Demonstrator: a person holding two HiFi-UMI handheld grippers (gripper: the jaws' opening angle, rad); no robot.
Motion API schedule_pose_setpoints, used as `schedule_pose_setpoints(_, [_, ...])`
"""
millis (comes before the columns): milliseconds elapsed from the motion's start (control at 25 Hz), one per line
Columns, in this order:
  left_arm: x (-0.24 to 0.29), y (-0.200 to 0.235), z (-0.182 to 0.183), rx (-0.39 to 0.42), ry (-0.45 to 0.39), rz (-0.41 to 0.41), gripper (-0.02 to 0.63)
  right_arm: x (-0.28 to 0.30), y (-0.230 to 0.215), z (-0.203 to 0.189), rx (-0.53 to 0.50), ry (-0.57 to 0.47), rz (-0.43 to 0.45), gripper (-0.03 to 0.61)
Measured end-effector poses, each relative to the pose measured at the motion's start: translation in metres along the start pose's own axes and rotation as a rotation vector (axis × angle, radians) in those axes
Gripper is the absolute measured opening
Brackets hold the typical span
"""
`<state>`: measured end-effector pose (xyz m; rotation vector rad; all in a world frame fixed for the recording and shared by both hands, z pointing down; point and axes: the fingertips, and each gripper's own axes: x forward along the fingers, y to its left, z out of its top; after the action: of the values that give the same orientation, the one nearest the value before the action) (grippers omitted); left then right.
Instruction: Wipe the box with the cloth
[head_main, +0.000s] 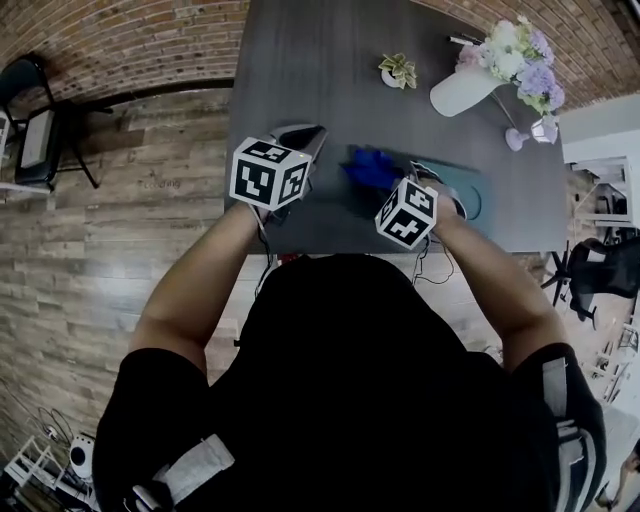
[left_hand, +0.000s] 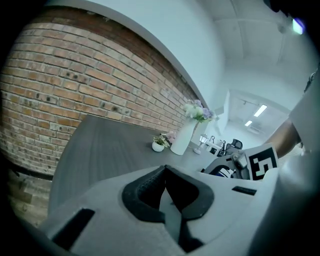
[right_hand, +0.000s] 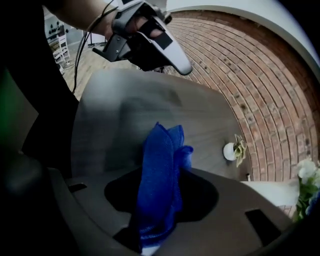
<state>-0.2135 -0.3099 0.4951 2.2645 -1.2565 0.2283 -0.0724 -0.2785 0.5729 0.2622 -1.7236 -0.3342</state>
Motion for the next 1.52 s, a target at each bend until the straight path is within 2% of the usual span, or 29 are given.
schedule_pose_setpoints(120, [-0.004, 0.001, 0.005, 0.027, 0.002, 0.011, 0.009, 0.01, -0.022, 0.001, 0.023, -0.001, -0.001, 0.149])
schedule_pose_setpoints(200, [-0.007, 0.007, 0.008, 0.017, -0.003, 0.036, 0.009, 0.018, -0.037, 0.004, 0.043, -0.008, 0.009, 0.149])
schedule_pose_setpoints(440, [-0.007, 0.004, 0.002, -0.013, 0.005, 0.114, 0.009, 0.029, -0.073, -0.001, 0.166, -0.04, 0.11, 0.147])
schedule_pose_setpoints(640, [0.0, -0.006, 0.0, -0.042, -0.019, 0.218, 0.009, 0.039, -0.1, -0.021, 0.14, -0.05, 0.146, 0.147])
schedule_pose_setpoints(840, [-0.001, -0.043, -0.011, -0.045, -0.029, 0.286, 0.009, 0.033, -0.116, -0.01, 0.189, -0.217, 0.197, 0.147])
schedule_pose_setpoints(960, [0.005, -0.067, -0.023, -0.073, -0.035, 0.325, 0.009, 0.033, -0.122, -0.018, 0.211, -0.253, 0.229, 0.147])
schedule_pose_setpoints(1120, [0.006, -0.088, -0.038, -0.106, -0.037, 0.37, 0.009, 0.035, -0.13, -0.018, 0.21, -0.291, 0.226, 0.147])
schedule_pose_setpoints(1240, [0.011, -0.103, -0.046, -0.117, -0.025, 0.386, 0.009, 0.041, -0.137, -0.032, 0.179, -0.269, 0.198, 0.146])
schedule_pose_setpoints(1320, [0.016, -0.112, -0.05, -0.112, -0.005, 0.388, 0.009, 0.045, -0.136, -0.048, 0.153, -0.239, 0.215, 0.146])
schedule_pose_setpoints(1520, [0.033, -0.127, -0.046, -0.075, 0.047, 0.363, 0.009, 0.039, -0.139, -0.089, 0.229, -0.249, 0.254, 0.144])
